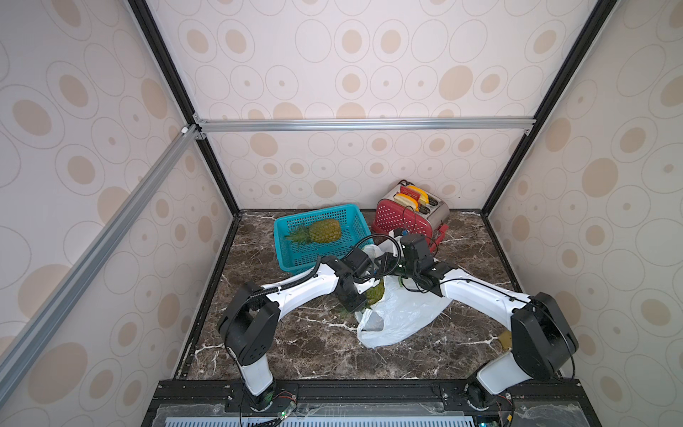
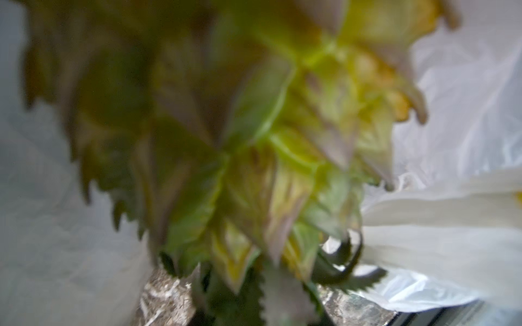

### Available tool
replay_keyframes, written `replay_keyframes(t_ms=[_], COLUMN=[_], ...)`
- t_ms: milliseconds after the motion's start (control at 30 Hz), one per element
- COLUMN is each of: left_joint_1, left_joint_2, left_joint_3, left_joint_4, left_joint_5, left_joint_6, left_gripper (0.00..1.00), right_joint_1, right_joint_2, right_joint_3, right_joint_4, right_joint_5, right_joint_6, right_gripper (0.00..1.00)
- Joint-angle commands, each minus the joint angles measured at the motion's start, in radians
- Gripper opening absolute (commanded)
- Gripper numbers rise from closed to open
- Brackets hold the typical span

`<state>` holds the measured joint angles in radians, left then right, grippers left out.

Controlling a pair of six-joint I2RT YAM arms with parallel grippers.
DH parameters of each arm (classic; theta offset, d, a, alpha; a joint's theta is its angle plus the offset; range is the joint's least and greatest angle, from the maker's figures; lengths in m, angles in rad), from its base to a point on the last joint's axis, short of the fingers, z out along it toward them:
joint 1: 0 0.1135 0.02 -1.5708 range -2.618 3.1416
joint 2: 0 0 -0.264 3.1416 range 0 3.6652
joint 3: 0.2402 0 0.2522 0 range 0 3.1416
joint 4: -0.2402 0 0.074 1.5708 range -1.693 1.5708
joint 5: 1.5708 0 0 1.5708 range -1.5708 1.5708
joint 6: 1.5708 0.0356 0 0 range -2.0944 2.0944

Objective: Place the pineapple into a plastic bag & tie a knot
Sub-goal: Place the pineapple in the plastic bag.

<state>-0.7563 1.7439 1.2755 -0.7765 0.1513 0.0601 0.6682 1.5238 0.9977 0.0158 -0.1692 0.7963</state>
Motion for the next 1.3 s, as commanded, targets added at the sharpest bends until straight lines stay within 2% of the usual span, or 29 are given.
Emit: replay_keyframes(t_ms=[0, 100, 233, 333, 433, 567, 633, 700, 867, 933, 1100, 1200, 1267], left_joint_1=[0.011, 0.012, 0.024, 0.051, 0.098, 0.118, 0.126, 0.138, 0.184, 0.181, 0.059, 0.025, 0.021], left_joint_2=[-0.033, -0.114, -0.184, -0.189, -0.234, -0.279, -0.286, -0.295, -0.296, -0.264, -0.165, -0.150, -0.171], left_joint_3=[0.009, -0.036, -0.072, -0.078, -0.108, -0.103, -0.102, -0.111, -0.134, -0.117, -0.085, -0.134, -0.192], left_joint_4=[0.044, 0.131, 0.281, 0.350, 0.404, 0.257, 0.164, 0.088, 0.089, 0.102, 0.106, 0.240, 0.358], left_joint_5=[-0.184, -0.201, 0.015, 0.173, 0.288, 0.381, 0.394, 0.359, 0.222, 0.245, 0.244, 0.274, 0.262], left_joint_6=[-0.060, -0.025, 0.016, -0.016, -0.038, 0.125, 0.204, 0.253, 0.203, 0.187, 0.205, 0.128, 0.073], left_gripper=[0.00, 0.00, 0.00, 0.00, 0.00, 0.00, 0.00, 0.00, 0.00, 0.00, 0.00, 0.00, 0.26], right_joint_1=[0.011, 0.011, 0.012, 0.016, 0.016, 0.013, 0.013, 0.013, 0.013, 0.011, 0.012, 0.013, 0.013], right_joint_2=[-0.077, -0.088, -0.066, -0.050, -0.069, -0.086, -0.089, -0.095, -0.105, -0.100, -0.077, -0.052, -0.036], right_joint_3=[-0.012, -0.011, -0.038, -0.039, -0.059, -0.069, -0.065, -0.064, -0.058, -0.052, -0.061, -0.089, -0.113], right_joint_4=[-0.051, -0.115, -0.079, -0.067, -0.093, -0.164, -0.192, -0.197, -0.192, -0.174, -0.027, 0.087, 0.142], right_joint_5=[0.017, -0.018, -0.149, -0.238, -0.218, -0.106, -0.062, -0.031, -0.045, -0.080, -0.164, -0.192, -0.203], right_joint_6=[-0.065, -0.165, -0.285, -0.360, -0.415, -0.444, -0.444, -0.438, -0.426, -0.406, -0.249, -0.156, -0.118], right_gripper=[0.00, 0.00, 0.00, 0.00, 0.00, 0.00, 0.00, 0.00, 0.00, 0.00, 0.00, 0.00, 0.00])
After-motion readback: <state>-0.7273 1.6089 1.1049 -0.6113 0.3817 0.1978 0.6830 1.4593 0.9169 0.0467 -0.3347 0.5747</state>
